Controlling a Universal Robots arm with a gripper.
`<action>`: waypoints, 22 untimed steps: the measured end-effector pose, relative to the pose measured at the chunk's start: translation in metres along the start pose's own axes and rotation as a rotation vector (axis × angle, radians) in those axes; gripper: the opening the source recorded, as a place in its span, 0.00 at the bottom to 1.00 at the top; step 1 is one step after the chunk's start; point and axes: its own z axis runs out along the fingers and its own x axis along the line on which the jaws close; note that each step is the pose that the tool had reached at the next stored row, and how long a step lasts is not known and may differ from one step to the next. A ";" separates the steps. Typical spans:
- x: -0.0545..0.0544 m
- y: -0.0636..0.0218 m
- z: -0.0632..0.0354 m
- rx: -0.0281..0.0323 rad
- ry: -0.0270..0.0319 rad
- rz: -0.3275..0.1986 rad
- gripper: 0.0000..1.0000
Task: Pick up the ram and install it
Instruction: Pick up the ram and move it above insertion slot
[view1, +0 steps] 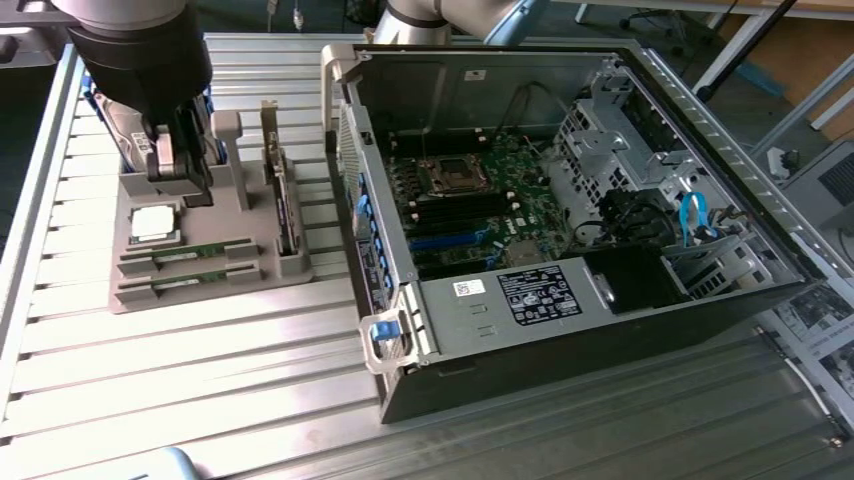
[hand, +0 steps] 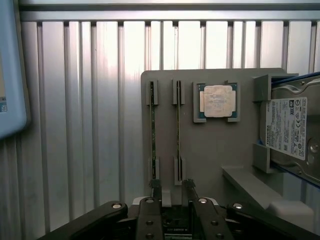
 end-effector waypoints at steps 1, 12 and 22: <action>0.000 0.0000 0.0003 0.0000 0.0000 0.000 0.30; 0.000 0.0000 0.0041 0.0000 0.0000 0.000 0.30; 0.000 0.0001 0.0079 0.0000 0.0000 0.000 0.30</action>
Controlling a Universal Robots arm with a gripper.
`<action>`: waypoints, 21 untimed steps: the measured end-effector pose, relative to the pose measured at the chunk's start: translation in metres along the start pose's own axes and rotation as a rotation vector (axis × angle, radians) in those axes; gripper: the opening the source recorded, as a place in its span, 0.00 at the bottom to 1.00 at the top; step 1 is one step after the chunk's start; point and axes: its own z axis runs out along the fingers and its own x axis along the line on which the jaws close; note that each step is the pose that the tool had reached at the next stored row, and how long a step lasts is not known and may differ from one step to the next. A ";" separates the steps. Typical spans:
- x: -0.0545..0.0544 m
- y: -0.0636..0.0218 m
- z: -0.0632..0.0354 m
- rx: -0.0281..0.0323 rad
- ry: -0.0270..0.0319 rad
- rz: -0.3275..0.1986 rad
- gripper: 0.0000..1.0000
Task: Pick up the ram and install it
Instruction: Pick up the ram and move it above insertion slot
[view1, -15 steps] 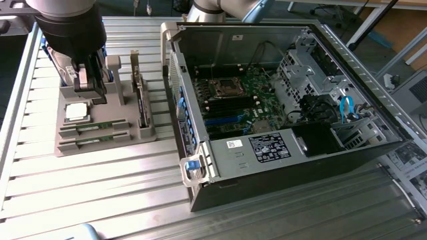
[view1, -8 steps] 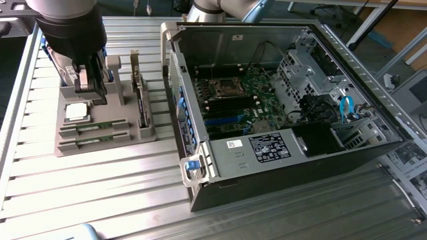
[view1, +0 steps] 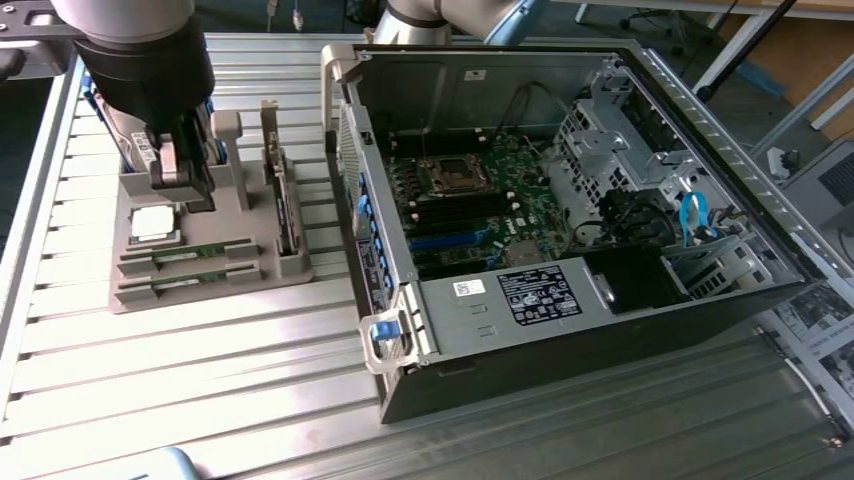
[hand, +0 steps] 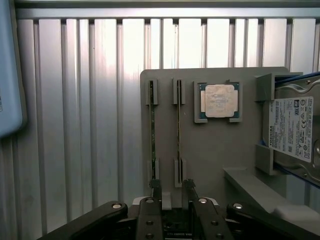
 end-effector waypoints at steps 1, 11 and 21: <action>0.000 0.0000 0.0004 0.0000 0.0000 0.000 0.30; 0.000 0.0001 0.0036 0.0000 0.0000 0.000 0.30; 0.000 0.0001 0.0072 -0.0001 0.0001 0.000 0.30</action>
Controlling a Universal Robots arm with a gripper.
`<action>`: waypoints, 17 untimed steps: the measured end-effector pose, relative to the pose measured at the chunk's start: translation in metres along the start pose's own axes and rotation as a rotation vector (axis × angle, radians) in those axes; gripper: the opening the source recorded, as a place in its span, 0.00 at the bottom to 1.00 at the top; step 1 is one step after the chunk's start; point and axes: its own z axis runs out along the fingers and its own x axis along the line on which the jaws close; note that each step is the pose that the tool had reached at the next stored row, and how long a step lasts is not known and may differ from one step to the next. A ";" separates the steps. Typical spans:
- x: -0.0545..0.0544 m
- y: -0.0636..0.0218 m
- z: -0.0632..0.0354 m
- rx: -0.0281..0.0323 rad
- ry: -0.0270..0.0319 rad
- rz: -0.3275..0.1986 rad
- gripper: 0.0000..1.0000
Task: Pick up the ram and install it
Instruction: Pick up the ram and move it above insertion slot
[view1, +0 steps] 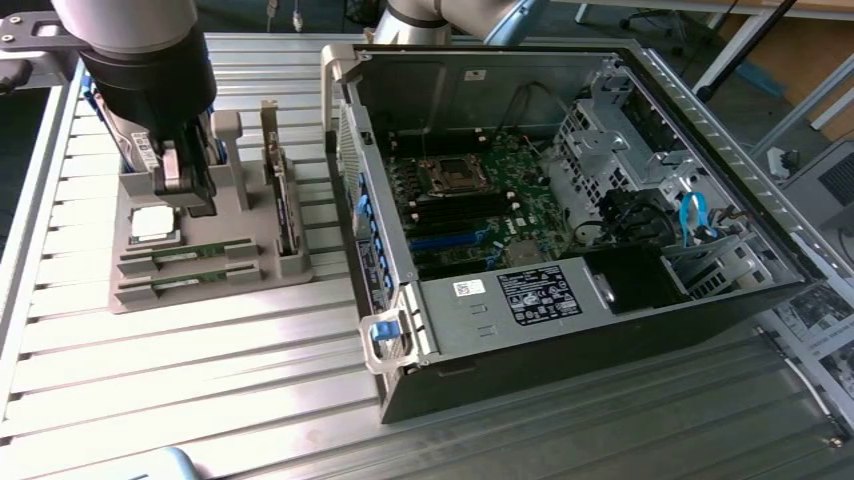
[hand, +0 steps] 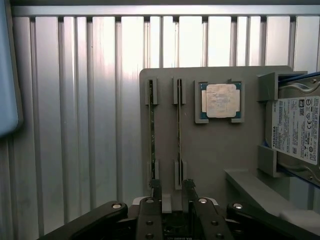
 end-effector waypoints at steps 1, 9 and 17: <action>0.000 0.0000 0.0003 0.0001 -0.0001 0.000 0.30; 0.000 0.0001 0.0032 0.0001 -0.0001 0.000 0.30; 0.000 0.0001 0.0053 0.0001 -0.0001 0.000 0.30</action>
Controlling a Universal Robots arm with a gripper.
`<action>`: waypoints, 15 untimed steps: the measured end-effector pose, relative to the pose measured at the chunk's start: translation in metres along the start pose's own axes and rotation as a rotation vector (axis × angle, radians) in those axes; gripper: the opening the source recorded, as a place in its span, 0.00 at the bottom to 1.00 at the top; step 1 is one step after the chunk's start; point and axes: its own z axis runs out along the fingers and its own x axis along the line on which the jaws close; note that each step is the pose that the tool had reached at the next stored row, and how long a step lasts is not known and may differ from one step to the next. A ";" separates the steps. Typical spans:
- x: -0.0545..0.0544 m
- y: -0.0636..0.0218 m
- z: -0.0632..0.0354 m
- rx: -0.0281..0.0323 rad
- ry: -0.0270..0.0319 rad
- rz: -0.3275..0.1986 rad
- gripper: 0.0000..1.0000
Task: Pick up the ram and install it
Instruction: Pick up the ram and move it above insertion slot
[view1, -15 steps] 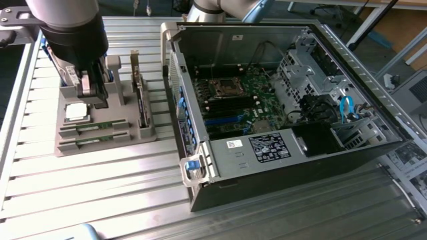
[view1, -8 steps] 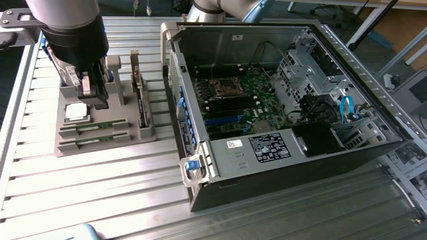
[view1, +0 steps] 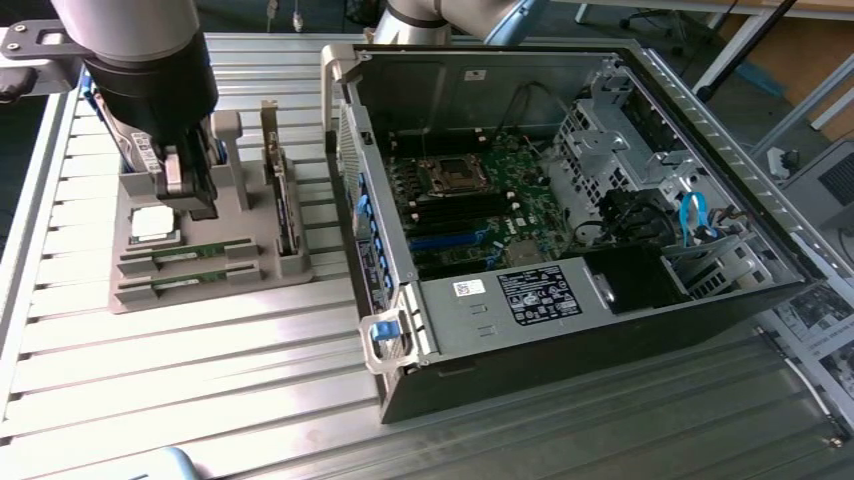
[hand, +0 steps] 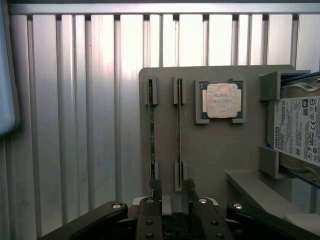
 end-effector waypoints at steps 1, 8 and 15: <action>0.000 0.0000 0.0002 0.0001 0.0000 0.000 0.30; 0.000 0.0000 0.0021 0.0000 0.0000 0.000 0.30; 0.000 0.0001 0.0044 0.0001 -0.0001 0.000 0.30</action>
